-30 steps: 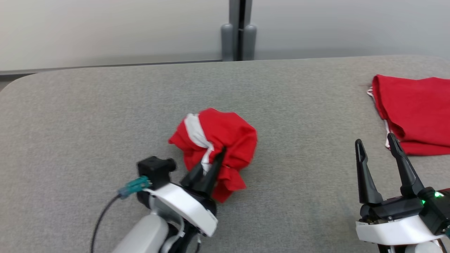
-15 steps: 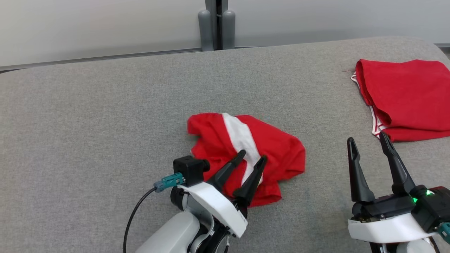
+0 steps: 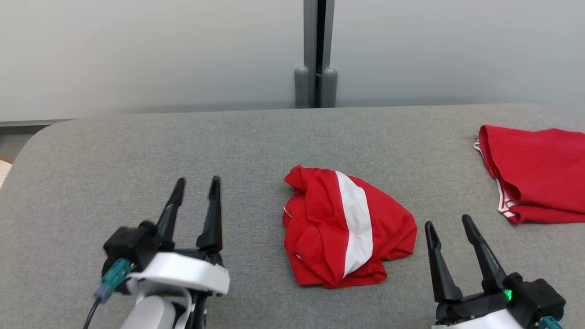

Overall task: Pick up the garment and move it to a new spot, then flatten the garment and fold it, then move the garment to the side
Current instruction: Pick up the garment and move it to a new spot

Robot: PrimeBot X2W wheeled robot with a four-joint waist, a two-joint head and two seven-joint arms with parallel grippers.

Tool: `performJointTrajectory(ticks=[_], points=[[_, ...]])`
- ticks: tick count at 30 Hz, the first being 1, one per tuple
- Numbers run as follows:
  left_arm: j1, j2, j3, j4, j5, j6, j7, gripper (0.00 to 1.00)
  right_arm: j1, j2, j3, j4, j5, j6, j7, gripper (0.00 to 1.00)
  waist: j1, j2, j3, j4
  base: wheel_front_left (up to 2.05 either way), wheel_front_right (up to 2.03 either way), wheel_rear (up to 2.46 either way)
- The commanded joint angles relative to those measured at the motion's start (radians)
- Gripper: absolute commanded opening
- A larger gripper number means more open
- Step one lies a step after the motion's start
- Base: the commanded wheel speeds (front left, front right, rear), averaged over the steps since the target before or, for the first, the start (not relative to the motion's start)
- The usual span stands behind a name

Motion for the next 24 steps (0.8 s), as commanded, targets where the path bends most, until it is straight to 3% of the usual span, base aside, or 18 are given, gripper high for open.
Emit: performJointTrajectory(ticks=[1, 5, 12, 17, 24], points=[[0.049, 0.008, 0.039, -0.027, 0.049, 0.011, -0.004, 1.0, 0.012, 0.002, 0.009, 0.005, 0.008, -0.001, 0.0, 1.0, 0.0, 0.0, -0.034, 0.031, 0.0, 0.0, 0.0], [0.201, 0.0, 0.149, -0.11, 0.203, 0.008, -0.003, 1.0, 0.039, 0.007, 0.028, 0.024, 0.021, -0.001, 0.0, 1.0, 0.0, 0.0, -0.067, 0.055, 0.0, 0.0, 0.0], [0.406, -0.047, 0.291, -0.177, 0.37, -0.024, -0.002, 1.0, 0.1, 0.011, 0.023, 0.045, 0.007, -0.001, 0.0, 1.0, 0.0, 0.0, -0.12, 0.078, 0.0, 0.0, 0.0], [0.488, -0.072, 0.289, -0.137, 0.454, -0.073, -0.002, 1.0, 0.135, 0.014, 0.043, 0.079, 0.004, -0.001, 0.0, 1.0, 0.0, 0.0, -0.145, 0.076, 0.0, 0.0, 0.0], [0.491, -0.089, 0.3, -0.112, 0.481, -0.089, -0.002, 1.0, 0.147, 0.017, 0.052, 0.092, 0.012, -0.001, 0.0, 1.0, 0.0, 0.0, -0.154, 0.064, 0.0, 0.0, 0.0]])
